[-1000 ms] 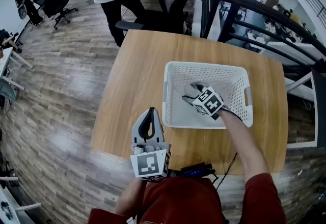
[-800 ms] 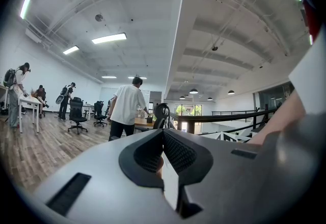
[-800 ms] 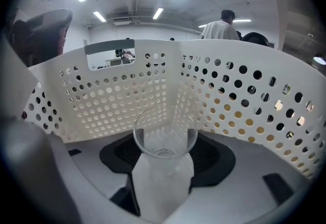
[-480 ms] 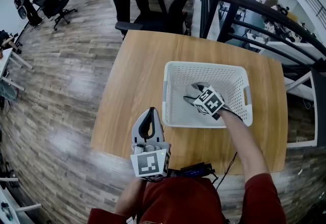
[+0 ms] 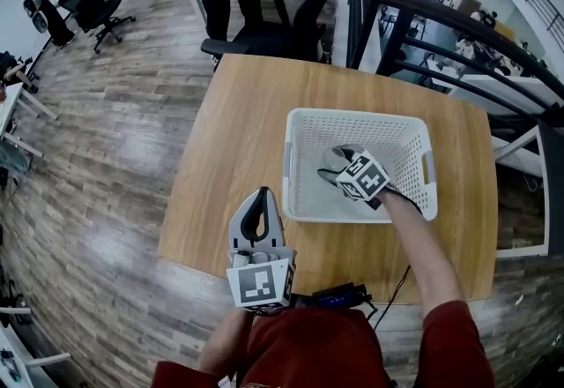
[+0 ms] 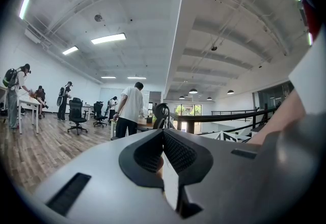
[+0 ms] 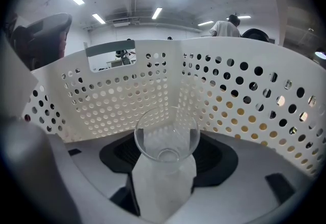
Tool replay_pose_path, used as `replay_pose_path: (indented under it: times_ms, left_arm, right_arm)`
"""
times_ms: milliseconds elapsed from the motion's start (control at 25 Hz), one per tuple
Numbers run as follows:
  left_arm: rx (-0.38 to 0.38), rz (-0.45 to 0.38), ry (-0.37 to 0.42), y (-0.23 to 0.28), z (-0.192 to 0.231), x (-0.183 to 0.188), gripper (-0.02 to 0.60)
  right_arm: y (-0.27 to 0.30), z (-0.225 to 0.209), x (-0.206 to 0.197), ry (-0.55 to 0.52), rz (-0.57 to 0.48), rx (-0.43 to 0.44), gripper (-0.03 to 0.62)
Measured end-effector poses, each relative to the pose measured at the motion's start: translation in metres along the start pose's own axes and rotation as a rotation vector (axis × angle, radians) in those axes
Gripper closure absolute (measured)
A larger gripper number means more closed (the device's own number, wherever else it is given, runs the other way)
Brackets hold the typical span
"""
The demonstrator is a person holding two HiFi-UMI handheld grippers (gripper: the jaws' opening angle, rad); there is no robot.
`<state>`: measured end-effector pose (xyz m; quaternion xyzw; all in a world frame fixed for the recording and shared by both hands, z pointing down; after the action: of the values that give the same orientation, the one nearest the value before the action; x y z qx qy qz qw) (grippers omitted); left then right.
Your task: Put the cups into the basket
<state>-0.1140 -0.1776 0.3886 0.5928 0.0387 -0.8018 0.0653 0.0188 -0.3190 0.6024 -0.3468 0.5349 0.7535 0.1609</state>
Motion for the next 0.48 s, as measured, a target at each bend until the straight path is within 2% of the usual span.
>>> replay_pose_path:
  times_ms: [480]
  left_arm:
    - [-0.001, 0.001, -0.006, 0.0006, 0.0019, -0.003, 0.575]
  right_arm:
    - [0.0009, 0.0013, 0.0, -0.003, -0.003, 0.006, 0.298]
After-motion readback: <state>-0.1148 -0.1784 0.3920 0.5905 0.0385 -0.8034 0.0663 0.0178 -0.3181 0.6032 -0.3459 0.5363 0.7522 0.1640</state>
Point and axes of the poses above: the fingertips, and each gripper's own axes: y forward along the fingers, z to its left, x out of its top, the point moved 1 cm from there along -y, backward along the fingers, and after that the axes turned 14 degrees about -y, right-handed, at the moved point
